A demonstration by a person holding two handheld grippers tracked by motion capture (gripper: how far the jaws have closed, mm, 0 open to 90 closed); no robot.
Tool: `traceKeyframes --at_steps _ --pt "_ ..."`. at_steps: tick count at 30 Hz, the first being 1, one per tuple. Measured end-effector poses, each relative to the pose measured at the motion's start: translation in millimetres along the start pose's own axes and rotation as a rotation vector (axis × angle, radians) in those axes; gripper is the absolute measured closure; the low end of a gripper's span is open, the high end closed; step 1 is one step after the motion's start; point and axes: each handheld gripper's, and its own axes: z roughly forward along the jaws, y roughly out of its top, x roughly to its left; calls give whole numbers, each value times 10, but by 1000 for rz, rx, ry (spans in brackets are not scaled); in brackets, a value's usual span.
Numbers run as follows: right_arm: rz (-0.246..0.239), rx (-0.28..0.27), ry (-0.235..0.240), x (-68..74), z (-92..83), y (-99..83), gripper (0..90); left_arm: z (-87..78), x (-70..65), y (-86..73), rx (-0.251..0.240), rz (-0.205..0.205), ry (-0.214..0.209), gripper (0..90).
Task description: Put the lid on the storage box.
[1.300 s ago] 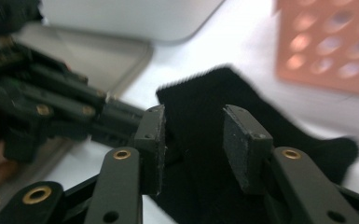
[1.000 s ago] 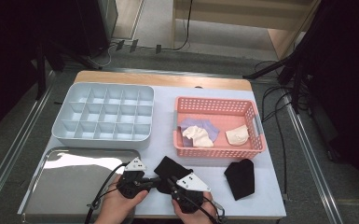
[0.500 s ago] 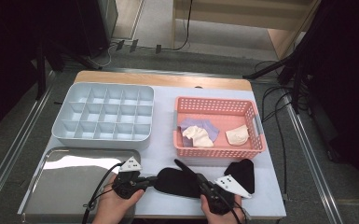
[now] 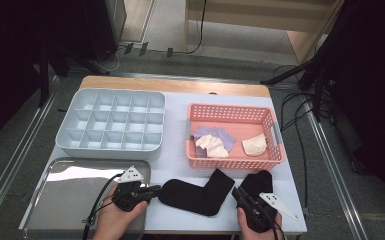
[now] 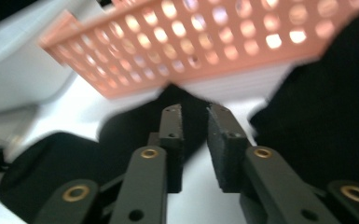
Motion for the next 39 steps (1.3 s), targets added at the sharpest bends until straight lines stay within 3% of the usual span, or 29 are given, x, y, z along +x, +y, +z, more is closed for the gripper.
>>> traceKeyframes --at_steps 2,5,9,12,14,17,19,30,31,34,37,39 --pt "-32 10 33 -10 44 53 710 3 8 10 -6 -8 -10 765" --pt "-107 26 -3 -7 147 110 675 40 -18 28 -8 -9 -9 685" --pt "-138 84 -22 -23 320 122 660 96 -51 41 0 -2 21 641" --pt "-173 137 -39 16 373 123 671 131 -60 33 17 6 29 676" --pt "-203 157 -50 49 390 113 746 158 -83 23 38 19 31 742" --pt "-200 167 -79 51 394 109 870 175 -123 18 53 59 46 864" --pt "-174 167 -77 5 377 108 897 172 -135 28 59 63 63 879" --pt "-152 154 -155 -202 190 136 900 177 -108 46 45 62 81 889" --pt "-158 140 -134 -197 191 137 894 174 -106 46 43 61 77 887" --pt "-176 118 -52 -142 272 145 711 159 -90 54 18 49 67 859" --pt "-216 153 -65 -43 360 161 666 155 -81 65 -5 27 39 767" --pt "-236 179 -60 -3 406 160 665 177 -89 66 13 31 33 740"
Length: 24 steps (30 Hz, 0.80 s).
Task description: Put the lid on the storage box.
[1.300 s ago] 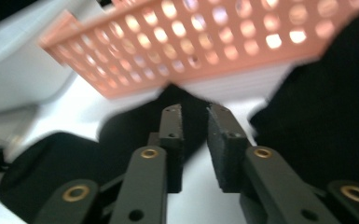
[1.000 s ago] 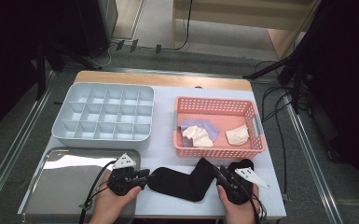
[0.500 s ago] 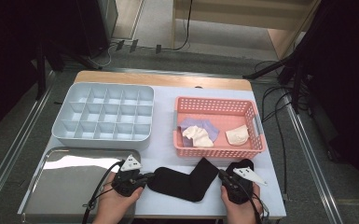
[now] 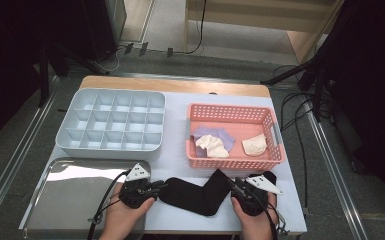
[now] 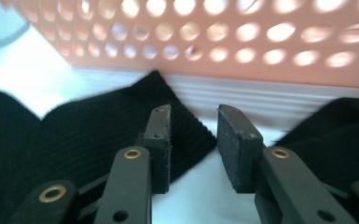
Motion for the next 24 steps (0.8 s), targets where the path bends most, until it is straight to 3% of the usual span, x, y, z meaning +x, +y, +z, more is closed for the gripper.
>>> traceKeyframes --at_steps 2,3,5,8,15,20,24 --pt "-46 23 -32 61 21 3 724 33 -15 -12 20 12 15 772" --pt "-72 28 -28 86 24 0 798 38 -20 -16 22 15 22 830" --pt "-86 33 -21 104 24 -2 819 35 -17 -10 15 7 33 872" --pt "-43 31 -11 58 15 -1 832 23 -1 3 12 -8 35 884" --pt "21 14 -75 -164 -103 -30 835 42 36 46 -6 -18 46 890" --pt "49 10 -97 -281 -166 -38 838 50 51 55 -11 -15 63 897" --pt "39 20 -110 -272 -207 -58 838 34 39 48 -16 -6 66 894"
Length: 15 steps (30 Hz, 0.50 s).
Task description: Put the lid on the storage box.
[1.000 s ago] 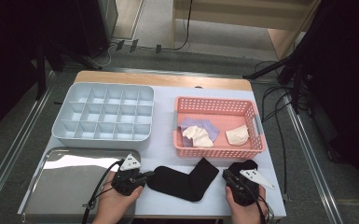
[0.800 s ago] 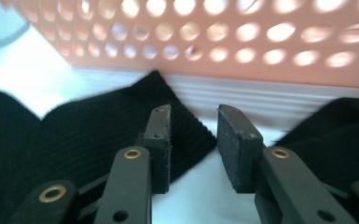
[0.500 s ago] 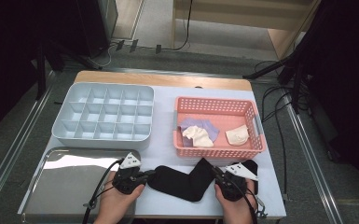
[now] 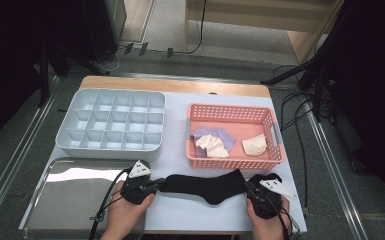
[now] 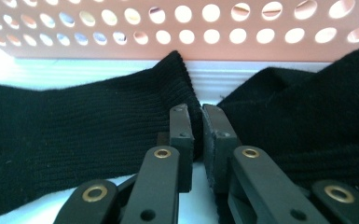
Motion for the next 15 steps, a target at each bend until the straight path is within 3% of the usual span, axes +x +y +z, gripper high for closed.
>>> traceKeyframes --at_steps 3,5,7,9,11,15 --pt "16 -9 20 3 -58 -11 822 -33 4 17 -36 -21 -12 851" --pt "17 -32 39 6 -83 -7 765 -40 14 26 -54 -40 -9 742" --pt "12 -61 32 11 -82 2 705 -27 28 30 -42 -50 -23 702" --pt "2 -53 39 9 -30 -1 682 3 33 26 -22 -53 -38 690" --pt "-15 -29 49 25 24 -10 706 33 19 25 3 -43 -46 708" --pt "-49 -13 57 49 38 1 820 71 -38 19 26 -6 -55 872"
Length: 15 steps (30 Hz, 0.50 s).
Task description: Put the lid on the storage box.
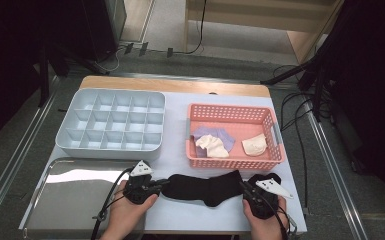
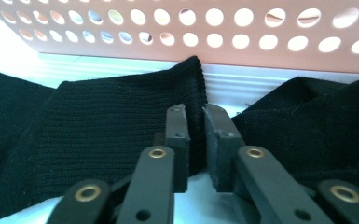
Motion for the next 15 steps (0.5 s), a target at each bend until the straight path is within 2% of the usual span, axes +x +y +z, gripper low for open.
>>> traceKeyframes --at_steps 4,7,11,15 --pt "6 5 -38 -34 -47 -13 831 -16 0 8 -13 9 14 884" --pt "27 -17 -17 -55 -100 -21 786 -17 -8 4 -20 1 16 867" --pt "47 -104 -14 -114 -275 31 749 -56 -16 -4 -54 5 27 687" --pt "92 -168 -75 -323 -467 55 715 -113 8 -10 -81 -2 15 604"
